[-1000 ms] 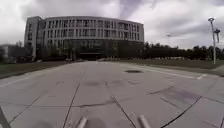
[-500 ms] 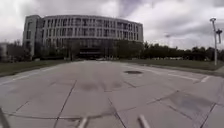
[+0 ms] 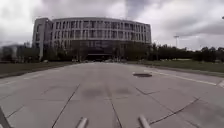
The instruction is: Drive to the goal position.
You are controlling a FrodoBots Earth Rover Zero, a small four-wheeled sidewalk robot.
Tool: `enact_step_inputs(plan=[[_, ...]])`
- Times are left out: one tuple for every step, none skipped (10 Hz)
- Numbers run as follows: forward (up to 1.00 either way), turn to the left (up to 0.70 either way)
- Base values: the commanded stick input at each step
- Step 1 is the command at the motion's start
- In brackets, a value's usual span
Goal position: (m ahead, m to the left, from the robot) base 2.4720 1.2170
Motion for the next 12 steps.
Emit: enact_step_inputs(plan=[[0.70, 0.01], [0.70, 0.01], [0.70, 0.01], [0.70, 0.01], [0.70, 0.01], [0.70, 0.01], [0.70, 0.01], [0.70, 0.01], [0.70, 0.01], [0.70, 0.01], [0.70, 0.01], [0.70, 0.01]])
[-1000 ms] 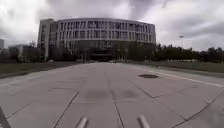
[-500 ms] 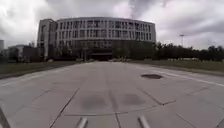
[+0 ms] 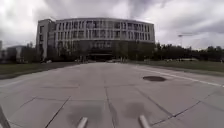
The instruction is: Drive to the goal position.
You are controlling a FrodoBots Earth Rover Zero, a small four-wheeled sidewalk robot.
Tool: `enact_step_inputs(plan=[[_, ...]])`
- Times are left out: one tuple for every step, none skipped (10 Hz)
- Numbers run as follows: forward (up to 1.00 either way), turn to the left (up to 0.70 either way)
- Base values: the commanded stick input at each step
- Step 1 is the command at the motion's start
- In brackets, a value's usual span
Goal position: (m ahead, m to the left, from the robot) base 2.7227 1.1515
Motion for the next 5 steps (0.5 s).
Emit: enact_step_inputs(plan=[[0.70, 0.01], [0.70, 0.01], [0.70, 0.01], [0.70, 0.01], [0.70, 0.01]])
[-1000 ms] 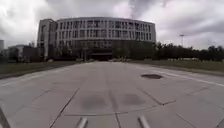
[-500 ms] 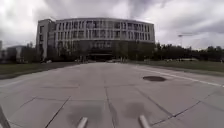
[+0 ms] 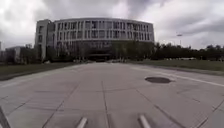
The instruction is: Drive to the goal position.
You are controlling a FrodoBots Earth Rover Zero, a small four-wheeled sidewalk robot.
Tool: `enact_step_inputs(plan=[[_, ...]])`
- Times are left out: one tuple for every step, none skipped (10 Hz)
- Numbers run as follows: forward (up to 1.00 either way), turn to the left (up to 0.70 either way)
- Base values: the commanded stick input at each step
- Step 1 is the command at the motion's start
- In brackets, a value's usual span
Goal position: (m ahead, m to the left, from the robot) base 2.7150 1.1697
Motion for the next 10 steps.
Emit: enact_step_inputs(plan=[[0.70, 0.01], [0.70, 0.01], [0.70, 0.01], [0.70, 0.01], [0.70, 0.01], [0.70, 0.01], [0.70, 0.01], [0.70, 0.01], [0.70, 0.01], [0.70, 0.01]])
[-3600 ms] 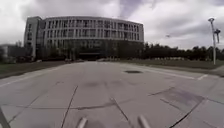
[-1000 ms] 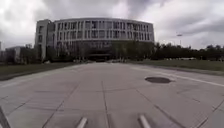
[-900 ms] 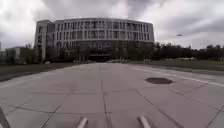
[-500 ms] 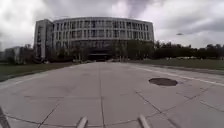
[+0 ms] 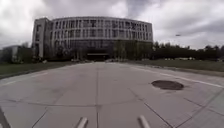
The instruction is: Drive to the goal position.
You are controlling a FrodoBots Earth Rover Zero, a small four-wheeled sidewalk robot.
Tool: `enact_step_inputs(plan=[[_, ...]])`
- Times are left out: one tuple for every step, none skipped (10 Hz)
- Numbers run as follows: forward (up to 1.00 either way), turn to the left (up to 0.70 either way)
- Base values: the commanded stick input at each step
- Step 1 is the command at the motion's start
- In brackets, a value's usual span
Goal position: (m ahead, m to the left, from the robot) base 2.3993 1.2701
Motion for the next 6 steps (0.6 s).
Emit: enact_step_inputs(plan=[[0.70, 0.01], [0.70, 0.01], [0.70, 0.01], [0.70, 0.01], [0.70, 0.01], [0.70, 0.01]])
